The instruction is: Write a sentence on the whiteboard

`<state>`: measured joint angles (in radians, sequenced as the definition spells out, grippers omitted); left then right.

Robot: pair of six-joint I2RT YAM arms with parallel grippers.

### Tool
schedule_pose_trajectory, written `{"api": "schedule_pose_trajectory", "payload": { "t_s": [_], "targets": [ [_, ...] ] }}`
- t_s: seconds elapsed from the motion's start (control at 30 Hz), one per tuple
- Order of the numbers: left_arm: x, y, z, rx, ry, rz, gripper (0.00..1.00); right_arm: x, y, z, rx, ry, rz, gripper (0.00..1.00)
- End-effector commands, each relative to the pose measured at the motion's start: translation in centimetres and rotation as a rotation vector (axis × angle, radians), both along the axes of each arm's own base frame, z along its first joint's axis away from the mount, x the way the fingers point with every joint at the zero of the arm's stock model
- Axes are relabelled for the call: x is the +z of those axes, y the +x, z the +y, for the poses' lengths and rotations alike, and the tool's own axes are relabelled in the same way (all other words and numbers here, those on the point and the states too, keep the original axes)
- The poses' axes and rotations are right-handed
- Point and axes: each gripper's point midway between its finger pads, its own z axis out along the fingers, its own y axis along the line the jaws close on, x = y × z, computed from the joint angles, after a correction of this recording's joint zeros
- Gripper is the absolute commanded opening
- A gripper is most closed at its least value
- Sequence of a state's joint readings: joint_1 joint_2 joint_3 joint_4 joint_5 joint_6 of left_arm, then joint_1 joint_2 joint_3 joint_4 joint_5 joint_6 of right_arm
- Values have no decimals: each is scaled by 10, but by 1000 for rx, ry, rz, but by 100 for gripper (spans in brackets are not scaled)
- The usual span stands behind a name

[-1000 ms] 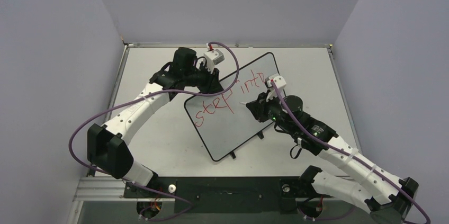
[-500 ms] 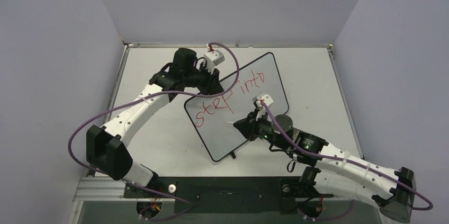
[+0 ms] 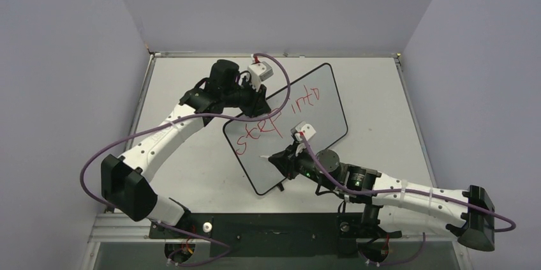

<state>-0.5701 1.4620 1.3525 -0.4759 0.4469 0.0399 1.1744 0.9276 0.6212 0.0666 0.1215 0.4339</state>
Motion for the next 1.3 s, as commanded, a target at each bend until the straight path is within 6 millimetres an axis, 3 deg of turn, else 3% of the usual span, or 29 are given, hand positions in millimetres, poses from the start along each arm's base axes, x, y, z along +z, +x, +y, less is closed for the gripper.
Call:
{"api": "schedule_pose_trajectory", "payload": {
  "t_s": [0.0,0.3,0.67,1.27],
  "targets": [
    [46,13,5,32,-43,-196,0,16,4,-1,-46,81,-45,0],
    [39,4,16,72,-65,-214,0,5,5,-3,-62,97,-46,0],
    [31,9,13,77,-71,-210,0,-22,-4,20,15,48,-28,0],
    [27,15,13,88,-50,-209,0,-47,-1,36,40,-39,-23,0]
  ]
}}
